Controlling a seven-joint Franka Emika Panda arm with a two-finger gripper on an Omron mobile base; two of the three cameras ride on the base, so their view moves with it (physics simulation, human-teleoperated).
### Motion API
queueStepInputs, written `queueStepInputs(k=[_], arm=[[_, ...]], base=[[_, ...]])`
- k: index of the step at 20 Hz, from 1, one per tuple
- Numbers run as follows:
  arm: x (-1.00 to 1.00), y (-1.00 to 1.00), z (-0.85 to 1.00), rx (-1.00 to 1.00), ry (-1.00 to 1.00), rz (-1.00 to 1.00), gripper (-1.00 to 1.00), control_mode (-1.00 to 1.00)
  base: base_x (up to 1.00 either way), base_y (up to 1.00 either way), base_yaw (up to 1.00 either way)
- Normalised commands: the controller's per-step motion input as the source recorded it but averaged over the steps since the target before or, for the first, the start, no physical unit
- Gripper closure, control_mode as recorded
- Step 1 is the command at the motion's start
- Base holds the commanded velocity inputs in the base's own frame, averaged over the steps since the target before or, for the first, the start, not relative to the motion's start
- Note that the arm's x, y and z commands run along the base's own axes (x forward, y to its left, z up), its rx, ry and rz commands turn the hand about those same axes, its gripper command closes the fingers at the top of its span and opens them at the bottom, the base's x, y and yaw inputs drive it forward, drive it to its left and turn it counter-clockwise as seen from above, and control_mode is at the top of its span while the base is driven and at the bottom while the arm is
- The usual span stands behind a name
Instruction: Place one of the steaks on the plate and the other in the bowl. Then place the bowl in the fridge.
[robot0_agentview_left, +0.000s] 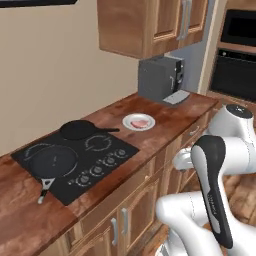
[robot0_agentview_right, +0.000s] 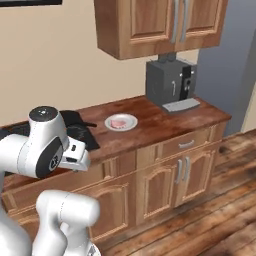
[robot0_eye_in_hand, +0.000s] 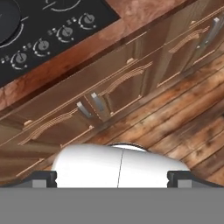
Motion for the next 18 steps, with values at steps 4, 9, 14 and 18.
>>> queueStepInputs(k=[4, 9, 14, 18], arm=[[0.00, 0.00, 0.00, 0.00, 0.00, 0.00, -1.00, 1.00], [0.00, 0.00, 0.00, 0.00, 0.00, 0.00, -1.00, 1.00], [0.00, 0.00, 0.00, 0.00, 0.00, 0.00, -1.00, 1.00], [0.00, 0.00, 0.00, 0.00, 0.00, 0.00, -1.00, 1.00]], base=[[0.00, 0.00, -0.41], [0.00, 0.00, -0.43], [0.01, -0.14, -0.37], [0.13, -0.37, -0.35]])
